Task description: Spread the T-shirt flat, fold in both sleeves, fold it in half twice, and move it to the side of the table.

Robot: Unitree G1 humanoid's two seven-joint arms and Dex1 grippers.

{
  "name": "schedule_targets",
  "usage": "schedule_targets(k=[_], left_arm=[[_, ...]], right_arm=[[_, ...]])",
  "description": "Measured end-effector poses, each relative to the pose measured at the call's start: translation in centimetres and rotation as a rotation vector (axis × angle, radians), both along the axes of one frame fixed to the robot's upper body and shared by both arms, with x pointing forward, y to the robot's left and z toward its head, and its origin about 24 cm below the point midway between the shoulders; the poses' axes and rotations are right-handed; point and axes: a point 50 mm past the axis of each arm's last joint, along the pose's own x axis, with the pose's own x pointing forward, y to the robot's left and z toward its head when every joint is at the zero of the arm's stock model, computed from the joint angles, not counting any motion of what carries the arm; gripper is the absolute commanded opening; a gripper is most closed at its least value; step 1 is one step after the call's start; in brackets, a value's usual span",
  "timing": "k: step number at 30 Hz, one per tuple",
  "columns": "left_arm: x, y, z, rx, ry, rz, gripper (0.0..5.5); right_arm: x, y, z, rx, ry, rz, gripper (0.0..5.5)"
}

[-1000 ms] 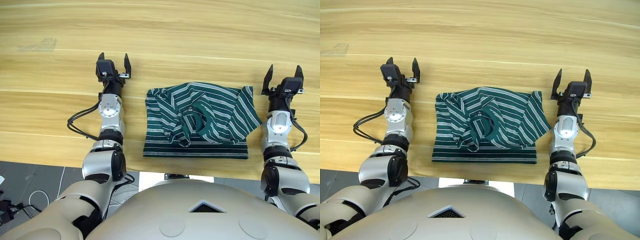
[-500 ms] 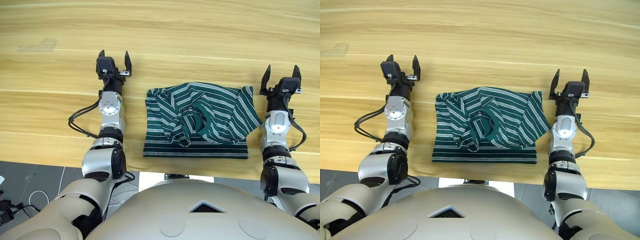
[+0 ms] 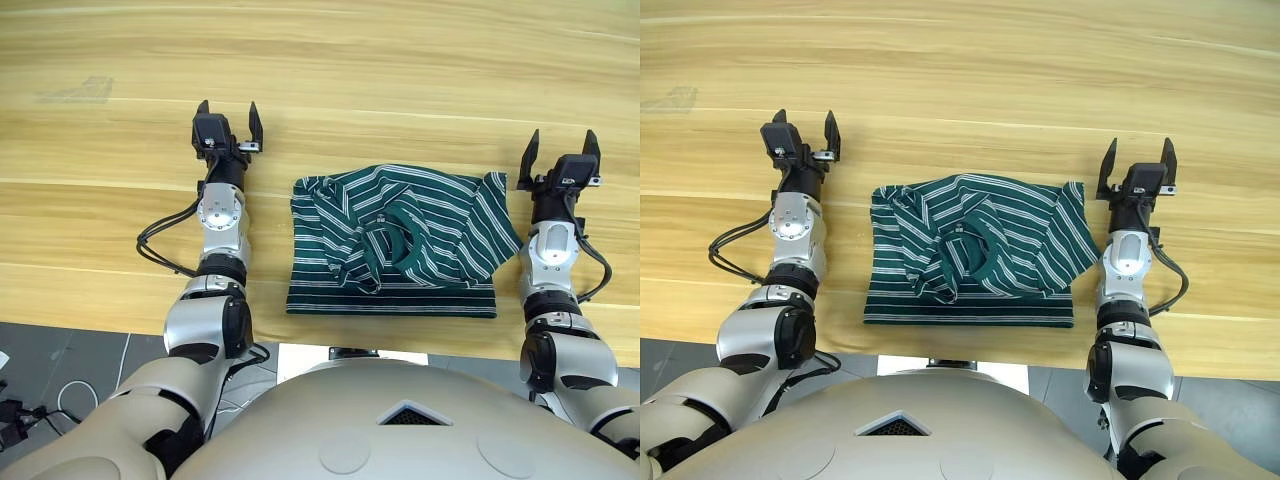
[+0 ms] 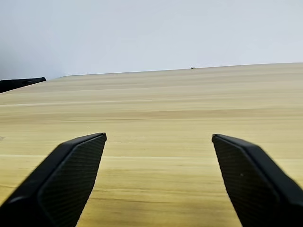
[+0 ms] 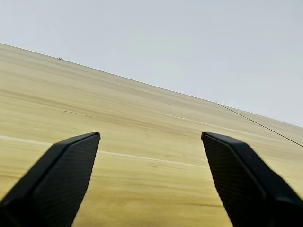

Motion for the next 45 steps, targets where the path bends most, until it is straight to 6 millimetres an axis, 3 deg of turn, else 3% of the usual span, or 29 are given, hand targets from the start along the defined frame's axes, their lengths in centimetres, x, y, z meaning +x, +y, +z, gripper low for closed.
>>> schedule_targets(k=[4, 8, 11, 13, 18, 23, 26, 30, 34, 38, 41, 45], left_arm=[[-0.7, -1.0, 2.6, -0.148, -0.197, -0.151, 4.15], [-4.1, -3.7, 4.1, -0.206, -0.296, -0.39, 4.15], [-6.1, -4.7, 5.0, -0.232, -0.303, -0.487, 4.15], [-8.5, -5.5, 5.3, -0.211, -0.28, -0.608, 4.15], [-14.8, -7.2, 3.3, -0.128, -0.094, -0.901, 4.15], [-18.2, -7.6, 1.7, -0.064, 0.02, -1.071, 4.15], [-20.0, -7.5, 1.2, -0.069, 0.071, -1.15, 4.15], [-21.1, -7.2, 1.0, -0.073, 0.098, -1.199, 4.15], [-21.5, -7.3, 1.0, -0.078, 0.098, -1.203, 4.15], [-20.8, -7.7, 1.0, -0.06, 0.079, -1.147, 4.15], [-20.1, -8.0, 0.9, -0.011, 0.072, -1.065, 4.15], [-19.6, -8.0, 0.6, 0.141, 0.082, -1.026, 4.15]], right_arm=[[0.3, 0.6, 0.0, 0.005, -0.006, 0.015, 3.97], [0.7, 1.2, 0.5, -0.02, -0.021, 0.051, 3.97], [1.3, 1.8, 1.8, -0.05, -0.082, 0.092, 3.97], [1.5, 2.3, 3.2, -0.097, -0.133, 0.146, 3.97], [0.9, 3.2, 5.3, -0.16, -0.184, 0.232, 3.97], [0.3, 4.3, 8.9, -0.236, -0.245, 0.322, 3.97], [-1.2, 5.3, 9.8, -0.258, -0.207, 0.408, 3.97], [-5.9, 7.5, 8.9, -0.347, -0.029, 0.73, 3.97], [-9.3, 7.3, 7.8, -0.401, 0.143, 0.91, 3.97], [-11.6, 7.4, 6.1, -0.368, 0.261, 1.025, 3.97], [-13.9, 7.3, 3.6, -0.308, 0.382, 1.083, 3.97], [-14.4, 7.4, 3.0, -0.289, 0.399, 1.101, 3.97]])
